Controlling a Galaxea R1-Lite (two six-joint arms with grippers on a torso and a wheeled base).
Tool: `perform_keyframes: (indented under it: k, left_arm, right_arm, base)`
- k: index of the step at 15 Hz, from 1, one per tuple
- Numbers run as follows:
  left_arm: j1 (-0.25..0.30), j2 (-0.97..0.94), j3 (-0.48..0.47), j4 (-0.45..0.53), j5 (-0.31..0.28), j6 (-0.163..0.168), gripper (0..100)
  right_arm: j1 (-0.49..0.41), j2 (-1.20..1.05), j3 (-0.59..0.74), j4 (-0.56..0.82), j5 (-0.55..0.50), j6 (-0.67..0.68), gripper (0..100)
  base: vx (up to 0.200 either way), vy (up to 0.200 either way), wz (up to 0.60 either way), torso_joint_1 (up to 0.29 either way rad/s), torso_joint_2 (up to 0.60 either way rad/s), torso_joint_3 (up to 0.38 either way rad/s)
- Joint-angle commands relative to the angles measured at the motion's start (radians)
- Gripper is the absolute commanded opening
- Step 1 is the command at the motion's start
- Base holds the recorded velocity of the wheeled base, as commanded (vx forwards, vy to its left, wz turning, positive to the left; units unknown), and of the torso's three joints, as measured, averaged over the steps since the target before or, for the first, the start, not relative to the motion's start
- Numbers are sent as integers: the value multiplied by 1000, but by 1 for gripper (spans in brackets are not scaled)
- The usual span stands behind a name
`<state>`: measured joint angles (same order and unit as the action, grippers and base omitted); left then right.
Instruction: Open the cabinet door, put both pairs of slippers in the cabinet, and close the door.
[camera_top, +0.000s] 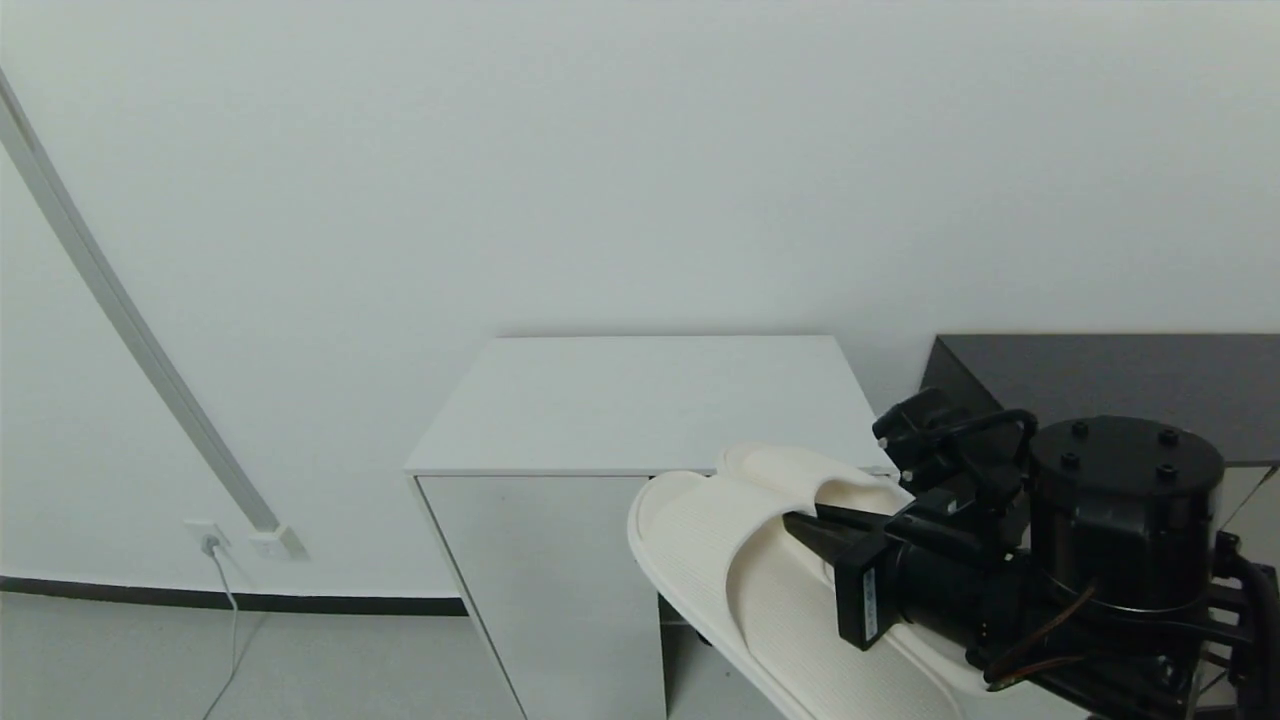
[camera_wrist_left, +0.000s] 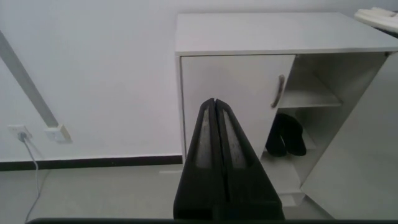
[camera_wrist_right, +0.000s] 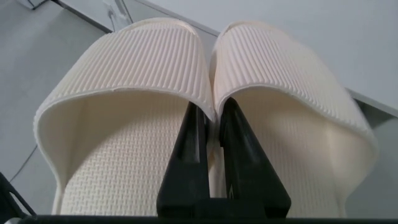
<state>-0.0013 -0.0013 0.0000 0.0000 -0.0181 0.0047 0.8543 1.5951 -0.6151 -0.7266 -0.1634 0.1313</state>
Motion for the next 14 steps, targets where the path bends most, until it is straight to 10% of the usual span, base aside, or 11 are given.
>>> perform_keyframes:
  k: [1,14]
  left_arm:
    - [0,1,0,0,0,0,0]
    - [0,1,0,0,0,0,0]
  right_arm:
    - [0,2,0,-1,1,1,0]
    - [-17,11,14,-5,5,-1,0]
  base:
    - [0,0,0,0,0,0]
    - [0,0,0,0,0,0]
